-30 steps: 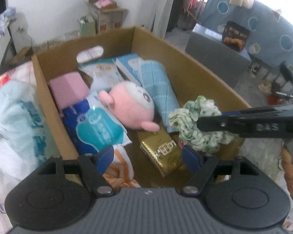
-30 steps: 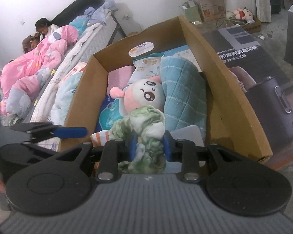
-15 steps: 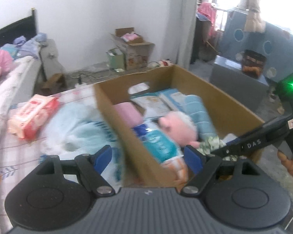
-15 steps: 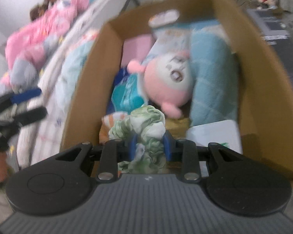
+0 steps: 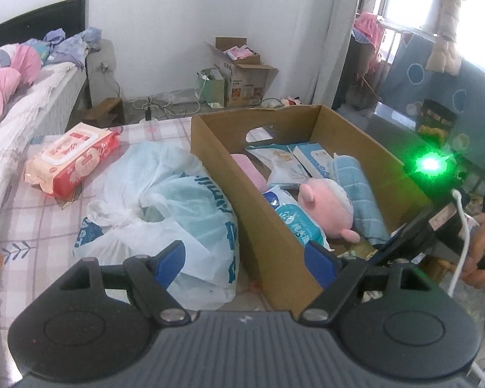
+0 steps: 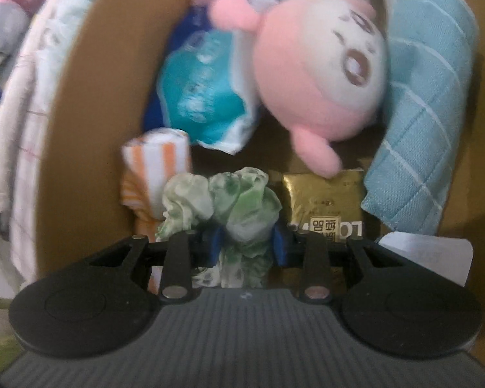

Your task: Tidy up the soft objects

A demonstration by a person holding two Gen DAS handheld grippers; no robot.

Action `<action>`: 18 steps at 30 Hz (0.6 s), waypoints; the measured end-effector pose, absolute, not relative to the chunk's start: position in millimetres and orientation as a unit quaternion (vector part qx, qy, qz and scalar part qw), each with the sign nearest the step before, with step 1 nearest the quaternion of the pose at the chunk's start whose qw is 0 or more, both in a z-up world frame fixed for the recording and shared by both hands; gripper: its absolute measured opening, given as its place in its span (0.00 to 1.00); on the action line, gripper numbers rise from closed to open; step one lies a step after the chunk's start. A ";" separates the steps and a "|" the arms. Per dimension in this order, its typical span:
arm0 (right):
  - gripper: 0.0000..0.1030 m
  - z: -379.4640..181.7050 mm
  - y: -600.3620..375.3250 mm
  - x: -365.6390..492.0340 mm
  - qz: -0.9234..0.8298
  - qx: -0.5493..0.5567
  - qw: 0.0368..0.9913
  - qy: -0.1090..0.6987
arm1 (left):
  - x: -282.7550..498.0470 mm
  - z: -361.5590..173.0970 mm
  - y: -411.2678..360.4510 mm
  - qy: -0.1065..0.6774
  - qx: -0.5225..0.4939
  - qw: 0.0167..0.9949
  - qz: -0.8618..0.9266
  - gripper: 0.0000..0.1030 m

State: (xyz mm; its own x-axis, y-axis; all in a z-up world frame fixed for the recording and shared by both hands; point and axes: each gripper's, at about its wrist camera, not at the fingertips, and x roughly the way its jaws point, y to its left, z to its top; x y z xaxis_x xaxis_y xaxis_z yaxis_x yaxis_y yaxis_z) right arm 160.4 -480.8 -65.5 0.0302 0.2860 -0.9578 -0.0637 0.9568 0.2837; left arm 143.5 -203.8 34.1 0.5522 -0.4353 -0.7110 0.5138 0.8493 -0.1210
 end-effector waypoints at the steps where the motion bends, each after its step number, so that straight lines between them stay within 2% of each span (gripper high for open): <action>1: 0.29 -64.5 -483.3 159.1 0.117 0.080 0.714 0.686 | 143.7 33.4 -201.9 0.389 0.049 0.879 -0.271 0.79; 6: 0.30 -55.7 -503.9 152.4 0.078 0.103 0.725 0.677 | 146.6 29.6 -199.5 0.392 0.045 0.878 -0.271 0.79; 9: 0.35 -52.8 -510.5 152.3 0.075 0.139 0.727 0.668 | 146.2 30.2 -197.9 0.392 0.041 0.877 -0.273 0.79; 11: 0.47 -42.9 -513.5 150.6 0.073 0.154 0.738 0.653 | 144.6 32.0 -197.1 0.390 0.041 0.879 -0.273 0.79; 15: 0.56 -3.2 -522.0 139.2 0.078 0.180 0.779 0.595 | 140.9 36.5 -192.4 0.382 0.039 0.882 -0.271 0.80; 18: 0.71 35.8 -534.8 114.1 0.072 0.219 0.821 0.522 | 136.7 38.8 -187.4 0.382 0.030 0.883 -0.270 0.83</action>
